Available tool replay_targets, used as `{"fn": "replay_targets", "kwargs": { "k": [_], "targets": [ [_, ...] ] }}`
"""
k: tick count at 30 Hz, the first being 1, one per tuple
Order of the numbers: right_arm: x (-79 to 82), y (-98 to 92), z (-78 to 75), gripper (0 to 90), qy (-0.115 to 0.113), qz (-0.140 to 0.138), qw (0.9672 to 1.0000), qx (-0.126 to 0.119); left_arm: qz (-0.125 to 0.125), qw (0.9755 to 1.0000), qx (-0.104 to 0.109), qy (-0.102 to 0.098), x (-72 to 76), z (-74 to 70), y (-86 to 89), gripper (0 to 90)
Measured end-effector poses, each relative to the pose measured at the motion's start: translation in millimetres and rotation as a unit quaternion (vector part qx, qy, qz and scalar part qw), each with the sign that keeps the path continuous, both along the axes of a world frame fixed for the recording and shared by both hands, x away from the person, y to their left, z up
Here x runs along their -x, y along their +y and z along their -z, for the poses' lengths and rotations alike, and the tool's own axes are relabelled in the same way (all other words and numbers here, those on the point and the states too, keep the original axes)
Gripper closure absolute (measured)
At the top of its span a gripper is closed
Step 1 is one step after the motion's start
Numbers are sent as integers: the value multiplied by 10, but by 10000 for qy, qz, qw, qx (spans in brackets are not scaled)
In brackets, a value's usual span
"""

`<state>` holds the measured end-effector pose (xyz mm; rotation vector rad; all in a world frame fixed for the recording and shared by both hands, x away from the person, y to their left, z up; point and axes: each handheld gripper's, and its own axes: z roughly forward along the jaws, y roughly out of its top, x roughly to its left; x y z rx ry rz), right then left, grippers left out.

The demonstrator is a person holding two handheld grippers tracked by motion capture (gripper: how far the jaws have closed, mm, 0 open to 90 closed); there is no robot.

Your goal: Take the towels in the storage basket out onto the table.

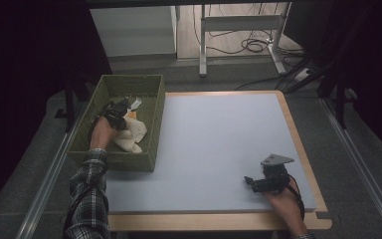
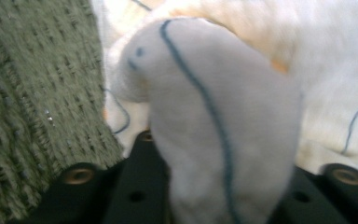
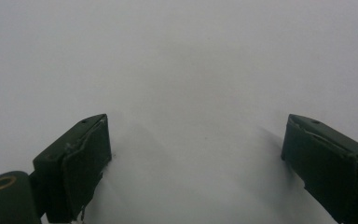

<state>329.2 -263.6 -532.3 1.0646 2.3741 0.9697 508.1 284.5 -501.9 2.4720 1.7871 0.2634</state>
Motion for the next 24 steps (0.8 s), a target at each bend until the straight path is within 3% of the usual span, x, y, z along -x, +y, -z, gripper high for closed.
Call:
{"fn": "replay_targets", "kwargs": {
  "k": [3,7,10,15,24],
  "targets": [
    [0,0,0,82,0,-1,10000,-2,-127,9987,482,-72,4,-54,85,834],
    [0,0,0,82,1,-1,10000,-2,-157,9956,868,-319,54,-168,171,834],
    [0,0,0,82,0,-1,10000,-2,-224,9919,1157,-479,113,-306,218,833],
    [0,0,0,82,-1,0,10000,4,-181,9860,1486,-738,232,-584,276,832],
    [1,0,0,82,-2,1,10000,5,-127,9781,1762,-1102,428,-1040,327,832]
  ]
}}
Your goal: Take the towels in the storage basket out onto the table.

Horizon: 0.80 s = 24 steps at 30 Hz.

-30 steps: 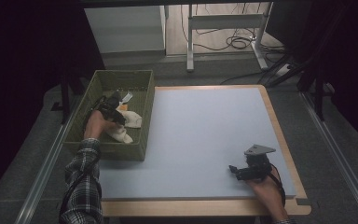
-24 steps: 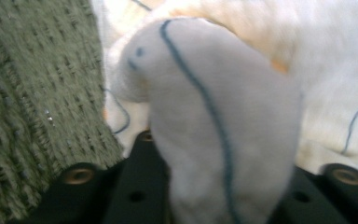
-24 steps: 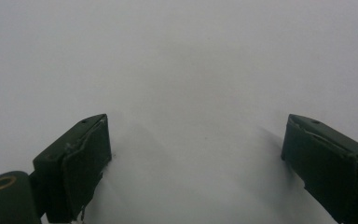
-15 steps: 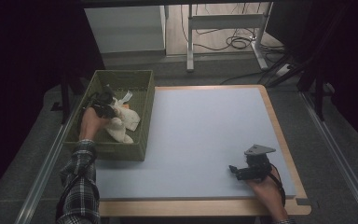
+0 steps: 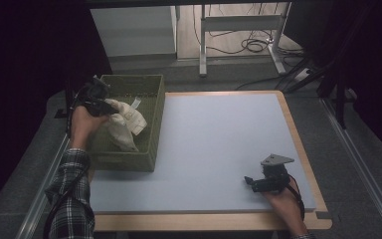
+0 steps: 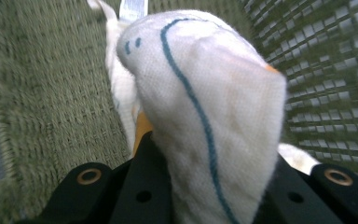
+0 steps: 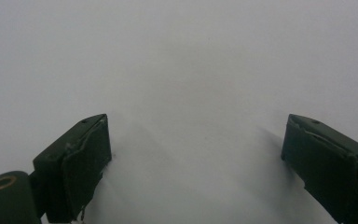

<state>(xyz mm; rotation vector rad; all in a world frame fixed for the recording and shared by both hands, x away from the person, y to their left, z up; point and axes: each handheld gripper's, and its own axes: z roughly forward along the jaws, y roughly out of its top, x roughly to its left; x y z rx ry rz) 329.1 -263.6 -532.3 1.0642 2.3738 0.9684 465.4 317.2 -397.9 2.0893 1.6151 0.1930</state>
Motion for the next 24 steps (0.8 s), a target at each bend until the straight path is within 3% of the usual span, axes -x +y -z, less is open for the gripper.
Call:
{"fn": "replay_targets", "kwargs": {
  "k": [14,24],
  "targets": [
    [0,0,0,82,2,1,10000,-4,87,9995,84,-302,253,-607,-41,829],
    [1,2,-1,82,3,8,10000,-12,144,9986,-7,-518,399,-1016,-89,827]
  ]
}}
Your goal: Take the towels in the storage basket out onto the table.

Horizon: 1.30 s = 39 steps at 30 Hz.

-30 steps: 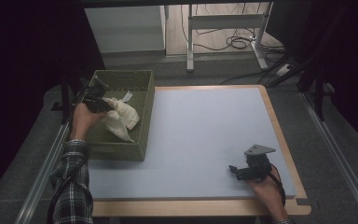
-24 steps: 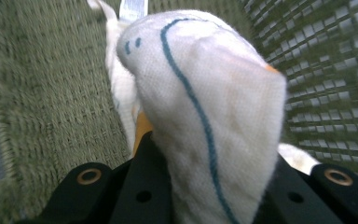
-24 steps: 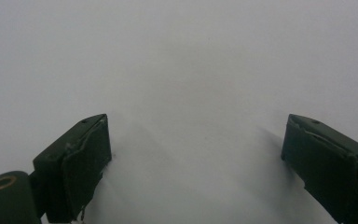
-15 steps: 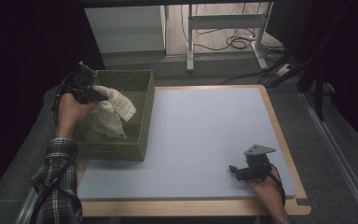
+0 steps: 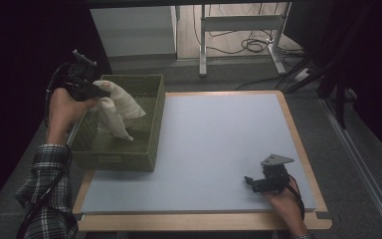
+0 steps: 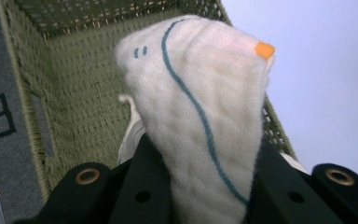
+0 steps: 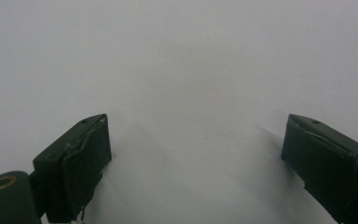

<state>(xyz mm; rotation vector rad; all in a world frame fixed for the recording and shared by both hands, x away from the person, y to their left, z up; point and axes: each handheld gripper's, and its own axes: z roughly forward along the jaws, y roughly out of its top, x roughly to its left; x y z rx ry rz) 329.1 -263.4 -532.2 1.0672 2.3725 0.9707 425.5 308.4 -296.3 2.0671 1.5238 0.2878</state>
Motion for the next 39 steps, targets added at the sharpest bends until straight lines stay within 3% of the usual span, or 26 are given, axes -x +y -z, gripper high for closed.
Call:
{"fn": "replay_targets", "kwargs": {
  "k": [19,39],
  "targets": [
    [2,-1,-3,82,20,-1,10000,8,127,9991,-34,-413,206,-559,-107,825],
    [1,-2,-2,82,10,-1,10000,12,550,9949,-104,-836,305,-1162,-589,825]
  ]
}}
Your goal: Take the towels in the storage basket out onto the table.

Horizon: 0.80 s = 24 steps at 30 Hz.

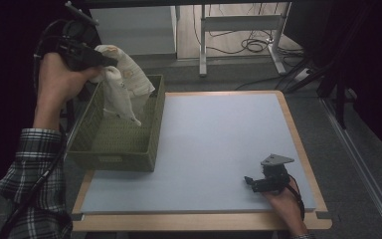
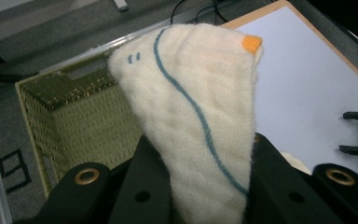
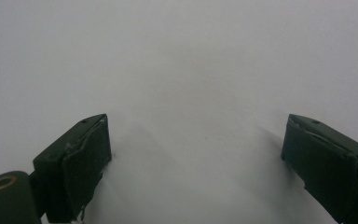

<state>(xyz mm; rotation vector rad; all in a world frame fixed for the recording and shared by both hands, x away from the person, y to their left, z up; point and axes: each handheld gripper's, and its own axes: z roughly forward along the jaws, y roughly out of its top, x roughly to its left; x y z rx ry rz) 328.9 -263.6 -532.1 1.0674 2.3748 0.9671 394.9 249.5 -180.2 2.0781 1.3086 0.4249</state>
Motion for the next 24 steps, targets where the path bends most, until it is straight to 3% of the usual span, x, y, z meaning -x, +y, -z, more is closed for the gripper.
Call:
{"fn": "replay_targets", "kwargs": {
  "k": [13,24],
  "targets": [
    [0,-1,0,82,0,-4,10000,-1,347,9991,-78,-242,37,-342,-409,825],
    [0,-1,0,82,3,-8,10000,-2,675,9973,-48,-291,-16,-381,-734,825]
  ]
}}
